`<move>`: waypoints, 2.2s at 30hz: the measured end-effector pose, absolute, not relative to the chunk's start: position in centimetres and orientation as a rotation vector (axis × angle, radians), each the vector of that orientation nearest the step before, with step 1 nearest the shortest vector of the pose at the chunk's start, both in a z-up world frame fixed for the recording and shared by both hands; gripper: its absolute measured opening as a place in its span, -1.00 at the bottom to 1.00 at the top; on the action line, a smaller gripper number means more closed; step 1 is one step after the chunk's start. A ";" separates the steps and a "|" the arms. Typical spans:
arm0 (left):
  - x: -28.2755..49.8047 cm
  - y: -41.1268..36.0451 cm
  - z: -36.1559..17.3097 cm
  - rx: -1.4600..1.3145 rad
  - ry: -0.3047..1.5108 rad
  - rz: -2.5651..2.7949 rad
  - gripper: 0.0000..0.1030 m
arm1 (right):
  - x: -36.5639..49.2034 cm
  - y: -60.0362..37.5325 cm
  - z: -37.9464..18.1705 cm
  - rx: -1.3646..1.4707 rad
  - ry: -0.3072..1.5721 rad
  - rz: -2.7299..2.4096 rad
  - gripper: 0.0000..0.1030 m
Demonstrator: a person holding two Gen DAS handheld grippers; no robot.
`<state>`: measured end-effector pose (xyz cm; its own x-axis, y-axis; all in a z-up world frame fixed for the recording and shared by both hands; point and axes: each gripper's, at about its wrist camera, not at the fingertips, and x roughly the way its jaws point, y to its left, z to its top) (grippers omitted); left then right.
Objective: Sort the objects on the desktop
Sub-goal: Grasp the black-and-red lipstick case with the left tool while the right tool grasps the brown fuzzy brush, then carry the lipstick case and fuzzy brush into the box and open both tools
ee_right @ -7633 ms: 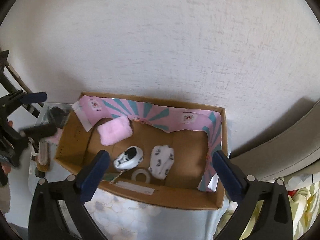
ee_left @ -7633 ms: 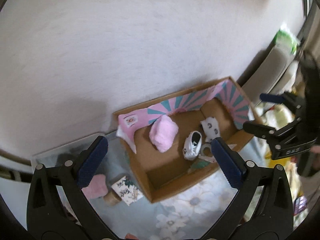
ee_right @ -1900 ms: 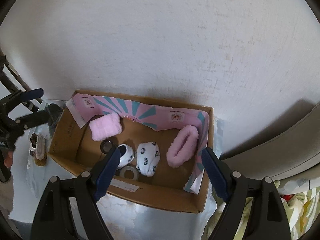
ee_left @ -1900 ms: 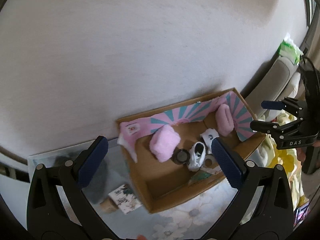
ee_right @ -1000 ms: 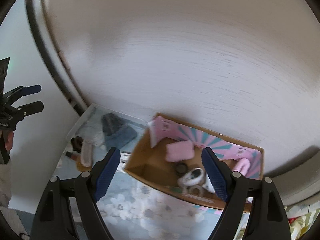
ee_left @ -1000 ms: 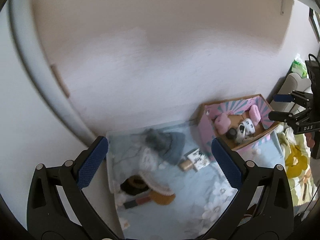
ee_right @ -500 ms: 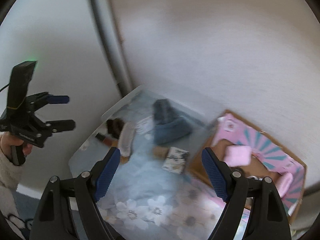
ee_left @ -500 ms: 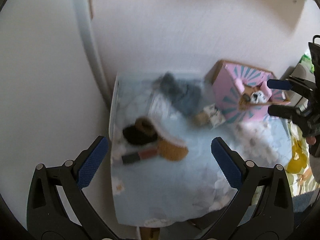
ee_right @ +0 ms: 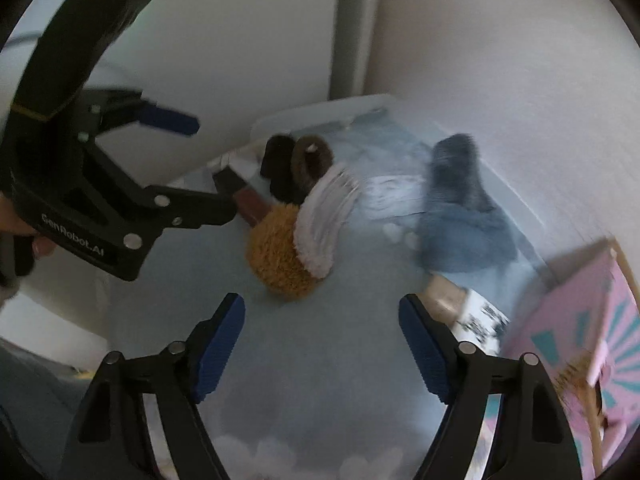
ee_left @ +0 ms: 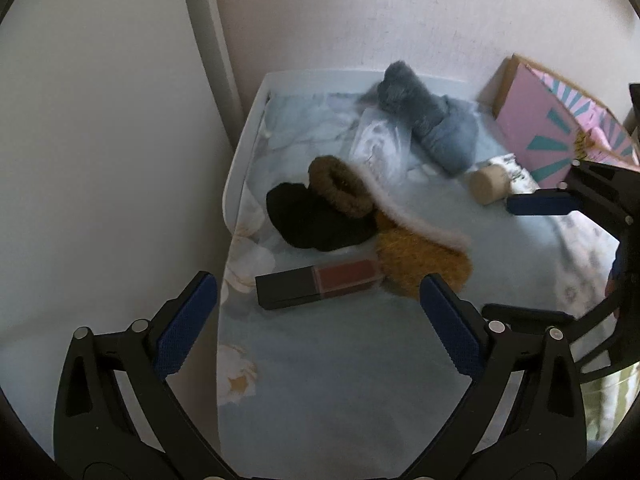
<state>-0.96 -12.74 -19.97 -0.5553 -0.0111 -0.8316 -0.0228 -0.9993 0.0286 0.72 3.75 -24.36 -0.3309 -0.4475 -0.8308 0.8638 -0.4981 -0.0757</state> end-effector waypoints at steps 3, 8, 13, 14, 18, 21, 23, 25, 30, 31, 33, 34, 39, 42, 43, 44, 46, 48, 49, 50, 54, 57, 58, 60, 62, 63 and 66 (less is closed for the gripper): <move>-1.3 -12.7 -20.8 -1.484 0.068 2.761 0.95 | 0.1 2.6 -25.7 0.980 0.679 -1.904 0.35; -2.3 -13.0 -22.1 -1.503 0.048 2.746 0.95 | -0.7 1.4 -26.6 0.950 0.686 -1.879 0.27; -2.6 -13.5 -22.7 -1.501 0.020 2.747 0.95 | -1.1 0.4 -27.3 0.936 0.696 -1.800 -0.15; -2.7 -13.5 -22.8 -1.502 0.012 2.746 0.95 | -1.1 0.3 -27.5 0.942 0.695 -1.789 -0.21; -2.8 -13.5 -23.2 -1.513 0.013 2.744 0.95 | -1.4 0.6 -27.7 0.957 0.663 -1.793 -0.30; -2.8 -13.4 -23.4 -1.516 0.008 2.741 0.95 | -1.5 1.2 -27.4 0.962 0.632 -1.814 -0.40; -2.8 -13.3 -23.6 -1.518 0.001 2.739 0.95 | -1.4 1.6 -27.1 0.955 0.622 -1.832 -0.48; -3.0 -13.2 -23.8 -1.522 -0.002 2.745 0.95 | -1.4 1.8 -27.1 0.963 0.620 -1.834 -0.48; -3.3 -13.3 -24.3 -1.520 -0.047 2.740 0.75 | -0.4 1.2 -27.8 0.909 0.745 -1.866 -0.41; -3.3 -13.3 -24.4 -1.522 -0.050 2.742 0.69 | 0.1 1.1 -27.8 0.878 0.781 -1.884 -0.33; -3.3 -13.3 -24.5 -1.520 -0.050 2.755 0.64 | 1.1 0.6 -27.8 0.799 0.870 -1.918 -0.13; -3.2 -13.3 -24.5 -1.513 -0.054 2.759 0.64 | 1.5 0.3 -27.9 0.754 0.918 -1.938 -0.04; -3.1 -13.2 -24.6 -1.487 -0.051 2.772 0.63 | 2.9 -0.6 -28.1 0.621 1.023 -1.942 0.03; -3.2 -13.3 -24.6 -1.487 -0.048 2.768 0.63 | 2.9 -1.3 -28.3 0.610 1.008 -1.908 0.03; -3.3 -13.3 -24.6 -1.487 -0.049 2.767 0.63 | 2.9 -1.5 -28.3 0.606 1.001 -1.902 0.03; -3.3 -13.3 -24.5 -1.487 -0.048 2.764 0.63 | 2.8 -1.7 -28.2 0.605 0.987 -1.888 0.02; -3.4 -13.4 -24.5 -1.488 -0.048 2.761 0.63 | 2.7 -1.9 -28.0 0.608 0.964 -1.881 -0.17; -3.4 -13.4 -24.5 -1.489 -0.055 2.754 0.63 | 2.5 -2.1 -27.9 0.629 0.942 -1.873 -0.31; -3.4 -13.4 -24.4 -1.488 -0.062 2.748 0.63 | 2.5 -1.9 -27.7 0.633 0.935 -1.874 -0.35; -3.3 -13.4 -24.4 -1.487 -0.067 2.744 0.63 | 2.9 -1.7 -27.6 0.640 0.924 -1.874 -0.37; -2.8 -13.2 -23.7 -1.471 -0.063 2.743 0.63 | 2.9 -1.1 -27.1 0.651 0.893 -1.884 -0.41; -2.4 -13.1 -22.9 -1.462 -0.051 2.743 0.63 | 2.5 -0.8 -26.4 0.657 0.883 -1.898 -0.42; -2.2 -13.0 -22.6 -1.459 -0.048 2.743 0.63 | 2.5 -0.7 -26.1 0.663 0.877 -1.903 -0.42; -1.9 -13.1 -21.8 -1.454 -0.043 2.744 0.63 | 2.5 -0.1 -25.3 0.674 0.860 -1.921 -0.42; -1.5 -13.0 -20.6 -1.447 -0.036 2.745 0.63 | 2.7 0.8 -24.2 0.684 0.845 -1.945 -0.42; -1.4 -12.9 -20.1 -1.441 -0.034 2.745 0.63 | 2.7 1.1 -23.6 0.688 0.836 -1.955 -0.42; -1.2 -12.5 -17.7 -1.411 -0.019 2.734 0.63 | 2.4 2.2 -21.4 0.714 0.796 -1.986 -0.42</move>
